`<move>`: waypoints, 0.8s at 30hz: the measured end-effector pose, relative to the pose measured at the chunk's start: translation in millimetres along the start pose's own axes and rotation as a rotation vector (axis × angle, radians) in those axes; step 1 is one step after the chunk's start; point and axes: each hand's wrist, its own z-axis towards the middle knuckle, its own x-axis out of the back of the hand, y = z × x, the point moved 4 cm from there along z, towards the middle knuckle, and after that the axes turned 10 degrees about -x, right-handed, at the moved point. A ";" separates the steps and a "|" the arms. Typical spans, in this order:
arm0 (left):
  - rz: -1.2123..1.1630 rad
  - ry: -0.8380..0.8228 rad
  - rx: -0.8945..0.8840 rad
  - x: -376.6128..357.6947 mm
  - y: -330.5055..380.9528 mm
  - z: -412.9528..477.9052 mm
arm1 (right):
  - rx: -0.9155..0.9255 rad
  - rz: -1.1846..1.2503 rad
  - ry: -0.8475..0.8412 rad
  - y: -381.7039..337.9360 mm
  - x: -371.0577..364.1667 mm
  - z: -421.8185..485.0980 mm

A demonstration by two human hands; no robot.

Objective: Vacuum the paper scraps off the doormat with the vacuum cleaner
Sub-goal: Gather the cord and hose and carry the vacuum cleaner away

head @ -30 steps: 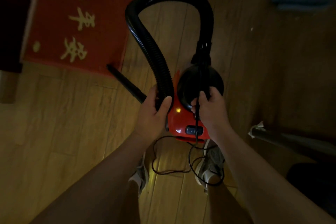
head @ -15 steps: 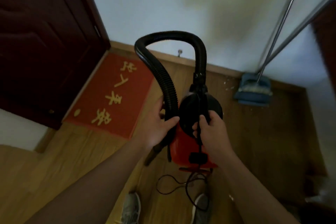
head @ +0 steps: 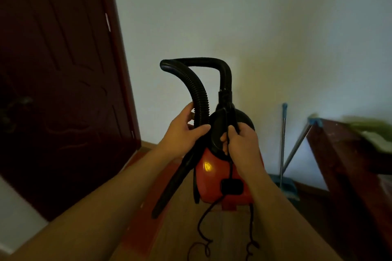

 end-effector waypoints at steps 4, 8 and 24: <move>0.028 0.039 -0.128 27.6 76.7 40.3 | 0.150 -0.007 0.026 -87.0 11.8 -2.4; 0.026 0.047 -0.211 46.4 133.8 68.8 | 0.240 0.046 0.064 -150.5 25.0 -2.8; 0.241 0.293 -0.254 69.0 219.6 82.2 | 0.408 0.112 -0.231 -237.2 31.4 12.7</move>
